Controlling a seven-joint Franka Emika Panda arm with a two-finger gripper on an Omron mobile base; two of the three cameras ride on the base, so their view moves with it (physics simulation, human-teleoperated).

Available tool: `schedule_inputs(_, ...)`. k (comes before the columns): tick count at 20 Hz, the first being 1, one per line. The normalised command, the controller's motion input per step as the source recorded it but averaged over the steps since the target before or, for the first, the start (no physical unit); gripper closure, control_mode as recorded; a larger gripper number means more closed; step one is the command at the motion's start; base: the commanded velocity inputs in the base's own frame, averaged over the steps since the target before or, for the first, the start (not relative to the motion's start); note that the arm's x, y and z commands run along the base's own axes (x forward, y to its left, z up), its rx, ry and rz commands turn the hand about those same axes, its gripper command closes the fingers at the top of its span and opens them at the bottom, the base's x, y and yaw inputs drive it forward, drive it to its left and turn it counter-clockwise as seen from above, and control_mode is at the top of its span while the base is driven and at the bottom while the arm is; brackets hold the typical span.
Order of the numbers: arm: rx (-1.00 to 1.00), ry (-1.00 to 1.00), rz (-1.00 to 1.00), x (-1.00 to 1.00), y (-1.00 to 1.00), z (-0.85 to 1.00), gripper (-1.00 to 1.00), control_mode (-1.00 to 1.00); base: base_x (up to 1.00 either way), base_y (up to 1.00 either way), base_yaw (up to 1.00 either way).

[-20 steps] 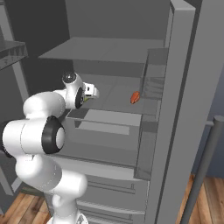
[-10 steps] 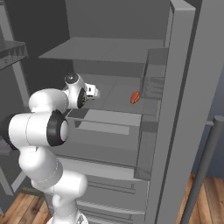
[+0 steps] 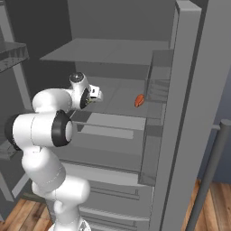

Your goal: Gather the cucumber and sweet potato from the fridge and place them on a tray on the dining counter. Then gather the steak and chicken drumstick from the fridge and place them on the other tray.

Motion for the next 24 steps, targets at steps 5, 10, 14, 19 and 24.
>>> schedule_inputs(5, 0.25, -0.06, 0.00, 0.00, -0.14, -0.85, 1.00, -1.00, 0.00, 0.00, 0.00)
schedule_inputs(10, 0.07, -0.01, 0.00, -0.29, -0.07, -0.11, 1.00, -1.00, 0.00, 0.00, 0.00)
schedule_inputs(14, 0.00, 0.01, 0.04, -0.96, -0.08, 0.02, 1.00, -1.00, 0.00, 0.00, 0.00)
schedule_inputs(19, 0.00, -0.01, 0.07, -1.00, -0.13, 0.13, 1.00, -1.00, 0.00, 0.00, 0.00)
schedule_inputs(24, 0.00, 0.11, 0.05, -0.97, -0.03, 0.36, 1.00, -1.00, 0.00, 0.00, 0.00)
